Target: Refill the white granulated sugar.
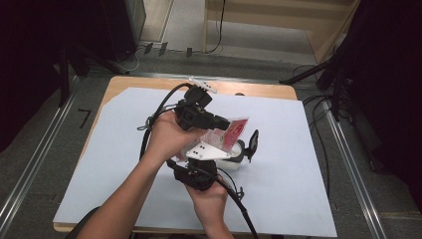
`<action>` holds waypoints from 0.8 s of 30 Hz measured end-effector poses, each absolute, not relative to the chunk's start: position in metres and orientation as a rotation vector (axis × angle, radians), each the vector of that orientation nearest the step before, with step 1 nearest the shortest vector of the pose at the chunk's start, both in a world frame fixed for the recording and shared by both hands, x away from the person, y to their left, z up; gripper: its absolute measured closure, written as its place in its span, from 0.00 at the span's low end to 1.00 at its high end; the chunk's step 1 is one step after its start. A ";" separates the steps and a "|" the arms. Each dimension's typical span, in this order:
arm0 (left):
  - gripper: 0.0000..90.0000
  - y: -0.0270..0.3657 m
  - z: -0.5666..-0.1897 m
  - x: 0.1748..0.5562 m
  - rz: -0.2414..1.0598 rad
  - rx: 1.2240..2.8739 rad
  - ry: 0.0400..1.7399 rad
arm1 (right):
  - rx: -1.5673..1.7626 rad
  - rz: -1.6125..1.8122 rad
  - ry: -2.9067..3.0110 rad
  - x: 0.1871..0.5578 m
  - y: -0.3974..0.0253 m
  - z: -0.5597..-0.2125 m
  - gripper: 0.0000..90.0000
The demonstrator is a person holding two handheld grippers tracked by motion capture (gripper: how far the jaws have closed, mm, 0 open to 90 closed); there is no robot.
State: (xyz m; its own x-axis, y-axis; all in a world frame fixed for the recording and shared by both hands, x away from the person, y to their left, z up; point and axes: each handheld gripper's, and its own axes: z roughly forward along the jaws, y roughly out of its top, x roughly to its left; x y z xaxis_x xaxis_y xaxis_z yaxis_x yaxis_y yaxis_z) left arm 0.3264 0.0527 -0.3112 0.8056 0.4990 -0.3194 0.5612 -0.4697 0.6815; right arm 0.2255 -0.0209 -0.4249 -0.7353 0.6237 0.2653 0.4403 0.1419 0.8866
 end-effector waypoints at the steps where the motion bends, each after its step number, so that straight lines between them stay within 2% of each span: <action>1: 0.92 0.053 -0.311 0.326 -0.095 2.157 0.779 | 1.058 1.645 2.242 0.225 -0.021 -0.425 0.70; 24: 0.92 0.053 -0.310 0.325 -0.084 2.152 0.775 | 1.040 1.630 2.248 0.225 -0.020 -0.424 0.72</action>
State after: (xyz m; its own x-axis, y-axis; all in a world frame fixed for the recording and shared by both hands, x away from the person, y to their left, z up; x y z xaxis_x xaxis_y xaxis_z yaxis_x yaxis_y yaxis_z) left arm 0.3245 0.0529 -0.3100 0.8078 0.4999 -0.3125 0.5554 -0.4676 0.6877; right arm 0.2250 -0.0201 -0.4240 -0.7403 0.6244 0.2491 0.4309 0.1562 0.8888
